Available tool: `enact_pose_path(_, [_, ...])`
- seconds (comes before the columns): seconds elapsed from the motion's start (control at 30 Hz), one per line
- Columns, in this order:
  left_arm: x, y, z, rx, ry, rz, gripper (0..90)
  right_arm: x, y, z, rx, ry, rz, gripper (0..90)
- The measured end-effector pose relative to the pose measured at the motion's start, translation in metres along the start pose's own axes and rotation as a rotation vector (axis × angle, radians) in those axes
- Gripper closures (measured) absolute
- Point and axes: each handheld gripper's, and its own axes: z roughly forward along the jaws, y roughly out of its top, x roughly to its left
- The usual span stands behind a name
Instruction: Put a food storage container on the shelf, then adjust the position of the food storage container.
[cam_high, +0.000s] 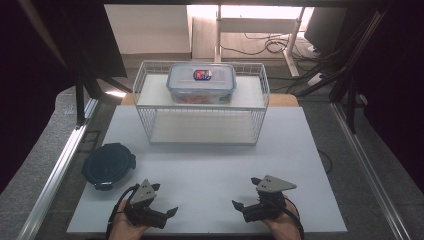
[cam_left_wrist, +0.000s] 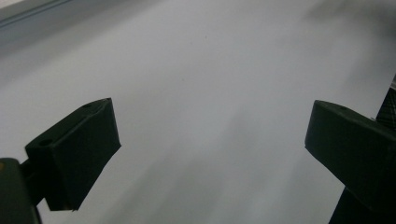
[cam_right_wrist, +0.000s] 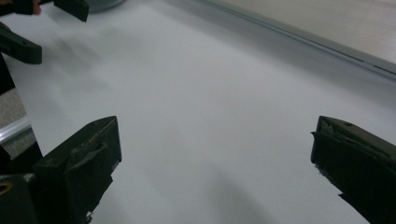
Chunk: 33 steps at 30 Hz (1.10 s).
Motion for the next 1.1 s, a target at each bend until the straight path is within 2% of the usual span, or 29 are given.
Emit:
enact_pose_path(0.17, [0.003, 0.000, 0.000, 0.000, 0.007, -0.013, 2.4, 0.002, -0.001, 0.004, 0.023, -0.002, -0.027, 1.6])
enact_pose_path(0.37, [0.009, 0.004, -0.003, -0.009, 0.017, -0.037, 1.8, 0.001, -0.002, 0.006, 0.029, -0.006, -0.019, 1.7])
enact_pose_path(0.4, [0.012, 0.006, -0.005, -0.020, 0.020, -0.050, 1.8, 0.000, -0.002, 0.006, 0.031, -0.007, -0.019, 1.8])
enact_pose_path(0.47, [0.018, 0.010, -0.009, -0.035, 0.055, -0.072, 3.0, 0.000, -0.002, 0.006, 0.036, -0.013, -0.022, 1.9])
enact_pose_path(0.53, [0.028, 0.015, -0.015, -0.060, 0.079, -0.110, 6.6, 0.000, -0.002, 0.006, 0.039, -0.014, -0.022, 1.9])
enact_pose_path(0.57, [0.034, 0.018, -0.018, -0.074, 0.085, -0.133, 11.1, 0.000, -0.002, 0.007, 0.038, -0.015, -0.025, 1.9])
enact_pose_path(0.67, [0.052, 0.025, -0.027, -0.110, 0.098, -0.189, 32.7, 0.000, -0.001, 0.007, 0.036, -0.016, -0.026, 2.0])
enact_pose_path(0.7, [0.056, 0.027, -0.028, -0.104, 0.111, -0.191, 40.4, 0.000, -0.001, 0.007, 0.038, -0.018, -0.031, 2.0])
enact_pose_path(0.73, [0.062, 0.030, -0.031, -0.095, 0.144, -0.183, 44.8, 0.000, -0.001, 0.008, 0.040, -0.019, -0.034, 2.0])
enact_pose_path(0.77, [0.068, 0.033, -0.033, -0.089, 0.163, -0.174, 53.4, 0.001, -0.001, 0.009, 0.043, -0.019, -0.038, 2.0])
enact_pose_path(0.9, [0.092, 0.039, -0.044, -0.097, 0.220, -0.183, 77.9, 0.001, -0.001, 0.010, 0.055, -0.022, -0.047, 2.3])
enact_pose_path(1.03, [0.127, 0.037, -0.059, -0.095, 0.299, -0.216, 89.1, 0.001, -0.001, 0.011, 0.058, -0.018, -0.050, 2.9])
enact_pose_path(1.1, [0.140, 0.033, -0.065, -0.102, 0.322, -0.242, 90.0, 0.000, -0.001, 0.011, 0.061, -0.016, -0.053, 3.0])
